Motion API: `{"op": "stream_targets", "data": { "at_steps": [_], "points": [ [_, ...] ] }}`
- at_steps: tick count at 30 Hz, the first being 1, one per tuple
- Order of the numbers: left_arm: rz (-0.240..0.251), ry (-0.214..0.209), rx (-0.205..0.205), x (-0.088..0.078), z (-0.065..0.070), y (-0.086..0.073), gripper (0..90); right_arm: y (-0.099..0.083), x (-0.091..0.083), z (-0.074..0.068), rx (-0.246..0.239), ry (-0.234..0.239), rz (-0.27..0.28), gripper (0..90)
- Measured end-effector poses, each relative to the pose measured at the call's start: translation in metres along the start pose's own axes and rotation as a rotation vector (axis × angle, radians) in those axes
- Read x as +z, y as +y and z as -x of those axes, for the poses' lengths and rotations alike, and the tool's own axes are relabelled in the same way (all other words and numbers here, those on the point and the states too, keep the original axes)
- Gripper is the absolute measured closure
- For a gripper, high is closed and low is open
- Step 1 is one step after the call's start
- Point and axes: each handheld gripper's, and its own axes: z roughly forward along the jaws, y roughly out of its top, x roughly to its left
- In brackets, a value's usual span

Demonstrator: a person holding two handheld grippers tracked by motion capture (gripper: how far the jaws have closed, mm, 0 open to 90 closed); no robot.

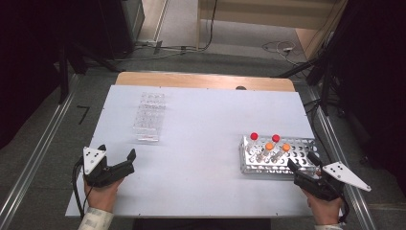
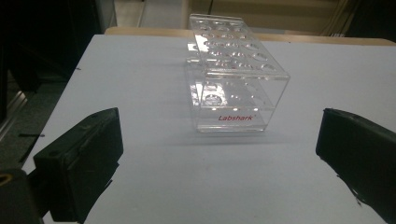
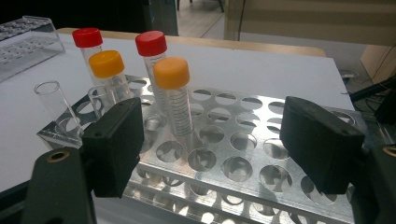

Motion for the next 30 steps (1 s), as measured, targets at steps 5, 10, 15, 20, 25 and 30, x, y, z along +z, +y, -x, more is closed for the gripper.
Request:
{"op": "stream_targets", "data": {
  "at_steps": [5,10,15,20,25,30],
  "points": [
    [0.019,-0.039,-0.031,-0.001,0.001,0.001,1.0,0.0,0.002,-0.002,-0.005,0.006,-0.006,20.6],
    [0.005,-0.046,-0.019,0.0,0.002,0.0,1.0,0.0,0.005,-0.005,-0.004,0.014,-0.008,21.0],
    [0.008,-0.045,-0.007,0.0,0.004,0.0,1.0,0.0,0.008,-0.006,-0.005,0.024,-0.008,21.8],
    [0.002,-0.047,0.002,0.0,0.005,-0.001,1.0,0.001,0.017,-0.009,-0.015,0.038,-0.015,22.9],
    [-0.003,-0.049,0.01,0.002,0.007,-0.001,1.0,0.002,0.023,-0.011,-0.028,0.045,-0.011,26.7],
    [-0.005,-0.049,0.016,0.002,0.008,-0.002,1.1,0.005,0.031,-0.01,-0.026,0.047,0.013,38.9]
  ]
}}
